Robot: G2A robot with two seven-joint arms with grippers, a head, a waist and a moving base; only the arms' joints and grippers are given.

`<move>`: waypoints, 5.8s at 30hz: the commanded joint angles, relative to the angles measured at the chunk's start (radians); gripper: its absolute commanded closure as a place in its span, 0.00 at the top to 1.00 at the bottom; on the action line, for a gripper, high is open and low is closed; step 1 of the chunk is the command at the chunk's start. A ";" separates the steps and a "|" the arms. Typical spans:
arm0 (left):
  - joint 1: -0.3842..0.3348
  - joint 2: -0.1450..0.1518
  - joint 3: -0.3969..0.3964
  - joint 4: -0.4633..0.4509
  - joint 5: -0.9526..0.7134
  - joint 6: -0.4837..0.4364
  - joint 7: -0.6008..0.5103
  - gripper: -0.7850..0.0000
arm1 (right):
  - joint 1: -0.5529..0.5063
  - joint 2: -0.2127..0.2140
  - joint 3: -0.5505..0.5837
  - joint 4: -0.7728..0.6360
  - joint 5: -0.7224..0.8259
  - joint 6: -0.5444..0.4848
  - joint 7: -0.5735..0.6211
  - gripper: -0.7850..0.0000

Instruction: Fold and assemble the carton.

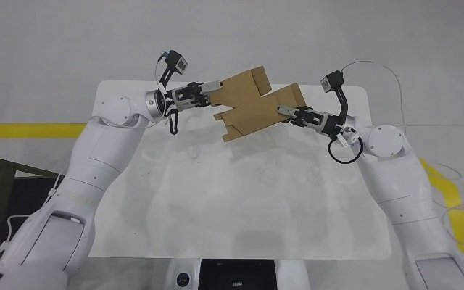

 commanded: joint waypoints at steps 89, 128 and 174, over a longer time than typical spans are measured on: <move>-0.044 -0.057 0.012 0.026 0.203 0.005 -0.256 0.00 | 0.132 -0.048 -0.139 0.119 0.100 -0.078 0.202 0.70; -0.035 -0.057 0.011 -0.007 0.196 0.026 -0.277 1.00 | 0.188 -0.091 -0.196 0.213 0.184 -0.076 0.286 0.00; -0.019 -0.081 -0.017 -0.089 -0.005 0.045 -0.295 1.00 | 0.160 -0.104 -0.189 0.132 0.058 -0.060 0.142 0.00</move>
